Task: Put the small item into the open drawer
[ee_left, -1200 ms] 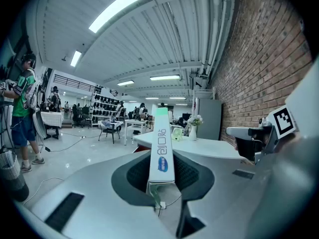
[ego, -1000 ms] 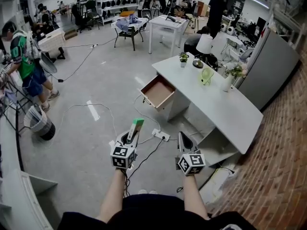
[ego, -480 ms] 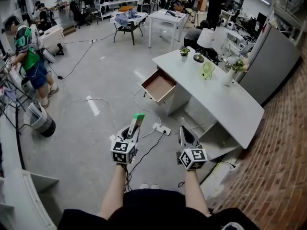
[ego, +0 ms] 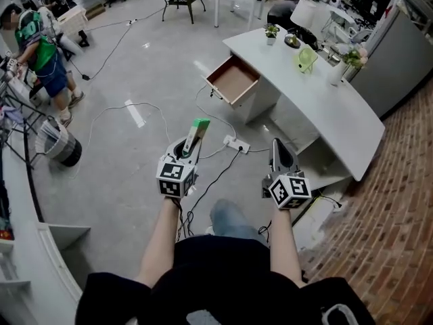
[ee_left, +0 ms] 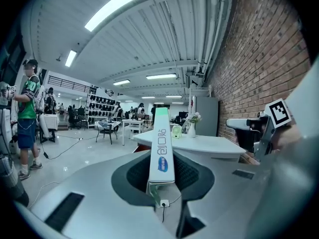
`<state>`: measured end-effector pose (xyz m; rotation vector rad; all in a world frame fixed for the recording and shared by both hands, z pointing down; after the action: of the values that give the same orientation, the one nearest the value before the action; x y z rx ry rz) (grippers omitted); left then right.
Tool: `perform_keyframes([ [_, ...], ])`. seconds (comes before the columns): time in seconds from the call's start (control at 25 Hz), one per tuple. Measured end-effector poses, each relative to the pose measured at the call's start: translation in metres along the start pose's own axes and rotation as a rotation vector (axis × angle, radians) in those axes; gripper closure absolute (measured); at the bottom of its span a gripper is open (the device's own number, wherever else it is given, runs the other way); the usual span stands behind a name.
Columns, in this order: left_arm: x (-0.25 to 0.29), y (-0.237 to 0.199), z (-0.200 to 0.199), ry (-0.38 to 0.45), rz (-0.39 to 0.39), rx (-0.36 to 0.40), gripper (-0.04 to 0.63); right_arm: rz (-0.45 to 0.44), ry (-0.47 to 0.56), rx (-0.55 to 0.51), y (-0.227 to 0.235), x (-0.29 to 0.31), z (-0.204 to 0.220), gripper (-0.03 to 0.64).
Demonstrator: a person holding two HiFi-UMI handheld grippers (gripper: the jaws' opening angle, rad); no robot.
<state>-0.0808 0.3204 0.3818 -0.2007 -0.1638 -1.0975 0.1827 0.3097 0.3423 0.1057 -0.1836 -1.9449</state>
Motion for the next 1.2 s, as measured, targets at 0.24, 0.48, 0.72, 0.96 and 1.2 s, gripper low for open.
perform_keyframes([
  [0.24,0.020,-0.017,0.001,-0.007,0.002,-0.021,0.505,-0.021,-0.008,-0.003,0.005,0.031,0.006,0.615],
  [0.48,0.068,-0.053,-0.001,-0.014,-0.004,-0.033,0.505,-0.026,-0.058,-0.023,0.010,0.093,0.013,0.615],
  [0.72,0.141,-0.109,0.002,-0.049,-0.024,-0.050,0.505,-0.037,-0.081,0.003,0.037,0.190,0.030,0.615],
  [0.96,0.250,-0.175,-0.016,-0.093,-0.029,-0.058,0.505,-0.048,-0.108,-0.006,0.067,0.307,0.027,0.615],
  [1.2,0.356,-0.235,-0.042,-0.109,0.001,-0.055,0.505,-0.053,-0.159,0.004,0.094,0.426,0.032,0.615],
])
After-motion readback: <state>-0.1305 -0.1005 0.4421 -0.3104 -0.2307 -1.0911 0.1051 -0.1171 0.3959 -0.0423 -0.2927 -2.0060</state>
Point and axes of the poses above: the fingertips, and each gripper's own axes: x forward along the fingers, y to its right, z out of its underside, the point moved 3 cm from there along -x, backward along the fingers, and after that the axes turned 5 degrees about z, right-handed, at the moved point
